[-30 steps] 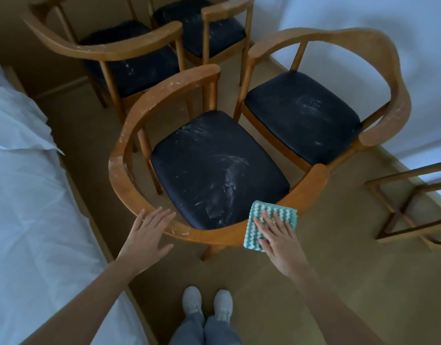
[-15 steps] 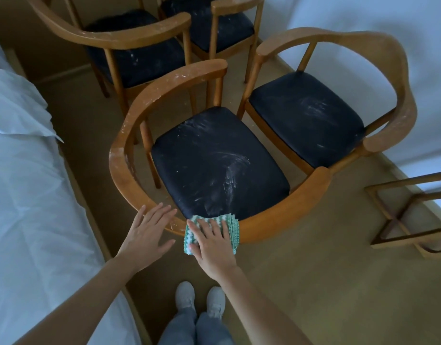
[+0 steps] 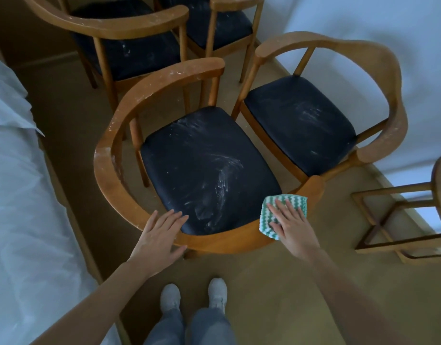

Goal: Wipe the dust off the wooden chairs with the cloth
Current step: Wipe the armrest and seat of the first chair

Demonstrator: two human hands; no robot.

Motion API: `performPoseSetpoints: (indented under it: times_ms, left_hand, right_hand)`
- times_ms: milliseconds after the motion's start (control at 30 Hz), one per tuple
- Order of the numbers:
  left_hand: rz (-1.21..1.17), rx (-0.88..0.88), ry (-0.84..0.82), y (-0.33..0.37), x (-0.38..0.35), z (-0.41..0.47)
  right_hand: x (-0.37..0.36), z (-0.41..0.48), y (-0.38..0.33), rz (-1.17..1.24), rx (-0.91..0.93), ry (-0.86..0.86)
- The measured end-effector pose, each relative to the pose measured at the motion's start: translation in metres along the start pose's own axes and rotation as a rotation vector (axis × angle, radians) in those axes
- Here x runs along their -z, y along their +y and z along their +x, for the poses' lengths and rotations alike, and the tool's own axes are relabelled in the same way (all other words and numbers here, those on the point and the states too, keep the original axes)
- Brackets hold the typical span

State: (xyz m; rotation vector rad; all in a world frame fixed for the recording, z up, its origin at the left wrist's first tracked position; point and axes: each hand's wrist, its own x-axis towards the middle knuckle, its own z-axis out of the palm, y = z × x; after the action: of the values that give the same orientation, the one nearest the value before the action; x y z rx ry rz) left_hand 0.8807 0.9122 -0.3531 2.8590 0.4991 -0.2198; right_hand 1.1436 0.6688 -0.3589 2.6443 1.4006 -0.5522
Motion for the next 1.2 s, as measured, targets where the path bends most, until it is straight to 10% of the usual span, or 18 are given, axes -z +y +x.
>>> performPoseSetpoints:
  times_ms: [367,633,1200]
  left_hand:
    - [-0.173,0.165,-0.137,0.043,-0.015,0.046]
    - [-0.221,0.25,-0.218,0.064,-0.017,0.072]
    - [-0.252,0.273,-0.263,0.05,-0.01,0.061]
  right_hand:
    - [0.017,0.045,0.055,-0.109,0.354,0.11]
    - [0.068,0.113,0.153,-0.252,0.073,-0.209]
    - [0.056,0.075,0.052,-0.134,0.506,-0.374]
